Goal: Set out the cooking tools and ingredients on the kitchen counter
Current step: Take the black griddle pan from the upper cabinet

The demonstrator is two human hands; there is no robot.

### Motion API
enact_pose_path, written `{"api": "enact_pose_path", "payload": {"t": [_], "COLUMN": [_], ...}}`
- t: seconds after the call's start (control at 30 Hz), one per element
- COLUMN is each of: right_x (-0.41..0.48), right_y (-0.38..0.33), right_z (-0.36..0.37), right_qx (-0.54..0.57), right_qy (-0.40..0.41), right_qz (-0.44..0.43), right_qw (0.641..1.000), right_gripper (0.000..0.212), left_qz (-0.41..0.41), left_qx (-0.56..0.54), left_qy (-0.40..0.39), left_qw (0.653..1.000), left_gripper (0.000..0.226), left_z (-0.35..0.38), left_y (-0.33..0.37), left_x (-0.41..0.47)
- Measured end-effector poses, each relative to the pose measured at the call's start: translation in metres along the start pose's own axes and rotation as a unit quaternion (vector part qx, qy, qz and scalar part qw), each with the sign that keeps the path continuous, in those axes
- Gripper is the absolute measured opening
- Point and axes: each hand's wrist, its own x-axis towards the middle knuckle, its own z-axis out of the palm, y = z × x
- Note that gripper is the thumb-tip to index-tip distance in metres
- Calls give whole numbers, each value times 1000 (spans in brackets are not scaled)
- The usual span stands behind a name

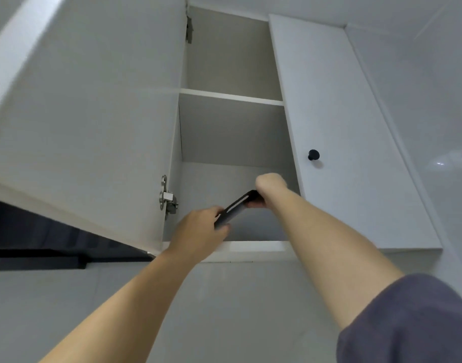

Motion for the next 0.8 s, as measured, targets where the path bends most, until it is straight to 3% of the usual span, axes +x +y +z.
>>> {"api": "enact_pose_path", "payload": {"t": [0.1, 0.17, 0.2, 0.27, 0.33, 0.53, 0.7, 0.77, 0.8], "right_x": [-29, -50, -57, -69, -98, -205, -272, -294, -306], "right_y": [-28, -42, -47, -56, -67, -86, -98, -99, -101], "right_z": [-25, -37, -44, -55, -71, -95, -95, -95, -95], "right_qx": [-154, -226, -189, 7, 122, 145, 210, 245, 255], "right_qy": [55, 64, 42, 28, 47, -105, -63, -34, -21], "right_qz": [-40, -72, -77, -57, -23, 52, 91, 108, 121], "right_qw": [986, 969, 978, 998, 991, 982, 971, 963, 959], "right_gripper": [40, 41, 34, 11, 15, 28, 30, 28, 28], "left_qz": [-16, -10, 1, 29, 62, 101, 139, 136, 136], "left_qx": [20, 43, 57, 109, 158, 157, 155, 53, 3], "left_qy": [-14, -10, -6, -3, 7, -11, 27, -19, -61], "left_qw": [1000, 999, 998, 994, 986, 982, 978, 989, 989], "left_gripper": [30, 32, 30, 25, 28, 43, 27, 13, 17], "left_z": [-7, -14, -18, -31, -43, -76, -120, -134, -143], "left_y": [5, 11, 14, 26, 36, 63, 71, 73, 71], "left_x": [-5, -8, -10, -18, -25, -58, -104, -120, -129]}}
